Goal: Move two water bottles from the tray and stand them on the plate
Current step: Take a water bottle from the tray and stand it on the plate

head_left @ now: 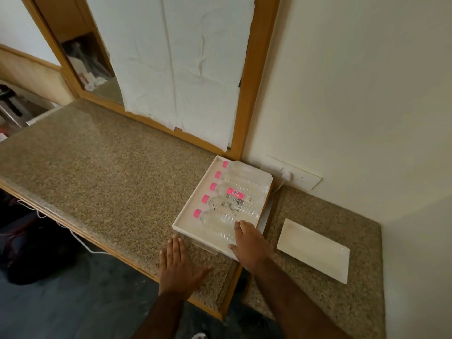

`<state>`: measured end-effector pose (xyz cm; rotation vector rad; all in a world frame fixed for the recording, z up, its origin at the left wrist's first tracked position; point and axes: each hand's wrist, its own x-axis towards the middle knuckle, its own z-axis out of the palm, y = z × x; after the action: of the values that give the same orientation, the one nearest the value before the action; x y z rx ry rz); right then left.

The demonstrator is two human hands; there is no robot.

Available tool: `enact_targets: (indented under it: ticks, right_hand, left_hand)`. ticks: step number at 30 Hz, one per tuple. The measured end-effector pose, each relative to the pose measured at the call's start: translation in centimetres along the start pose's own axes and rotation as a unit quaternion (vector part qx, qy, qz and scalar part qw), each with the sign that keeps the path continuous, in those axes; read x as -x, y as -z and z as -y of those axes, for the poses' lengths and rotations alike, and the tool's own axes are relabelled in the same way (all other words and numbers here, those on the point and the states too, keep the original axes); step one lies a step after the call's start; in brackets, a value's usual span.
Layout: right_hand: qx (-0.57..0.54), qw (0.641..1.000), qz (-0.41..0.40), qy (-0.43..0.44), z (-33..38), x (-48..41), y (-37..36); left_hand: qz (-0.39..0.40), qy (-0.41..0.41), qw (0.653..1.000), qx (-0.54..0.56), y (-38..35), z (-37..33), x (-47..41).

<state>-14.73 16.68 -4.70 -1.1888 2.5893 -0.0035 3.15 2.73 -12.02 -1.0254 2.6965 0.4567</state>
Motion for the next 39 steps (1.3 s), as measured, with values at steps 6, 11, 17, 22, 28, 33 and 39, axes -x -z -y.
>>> enact_targets:
  ticks: [6, 11, 17, 22, 28, 33, 39]
  right_hand:
    - [0.035, 0.999, -0.008, 0.001, 1.5, -3.0, 1.2]
    - [0.082, 0.996, 0.028, -0.017, 3.7, -4.7, 2.2]
    - [0.066, 0.996, 0.025, -0.049, 4.7, -5.2, 1.8]
    - [0.038, 0.998, 0.018, -0.052, 4.3, -4.7, 2.0]
    - [-0.020, 0.999, -0.003, -0.049, 3.1, -3.3, 2.3]
    - [-0.160, 0.982, -0.044, -0.089, 1.8, -1.7, 3.6]
    - [-0.326, 0.933, -0.089, -0.127, -2.8, 0.6, 6.9]
  left_hand:
    - [-0.007, -0.003, 1.000, -0.007, -1.3, 0.1, -0.3]
    - [0.002, -0.008, 1.000, -0.007, -1.4, 0.2, -0.4]
    - [0.013, -0.005, 1.000, -0.009, -1.1, 0.0, -0.4]
    - [0.043, -0.008, 0.999, -0.003, -0.5, 0.2, -0.5]
    - [0.021, -0.013, 0.998, 0.060, 1.9, 0.8, -0.3]
    - [-0.023, -0.045, 0.997, 0.064, 3.8, 0.1, 0.4]
    - [-0.045, -0.128, 0.989, 0.057, 5.5, -3.3, 0.7]
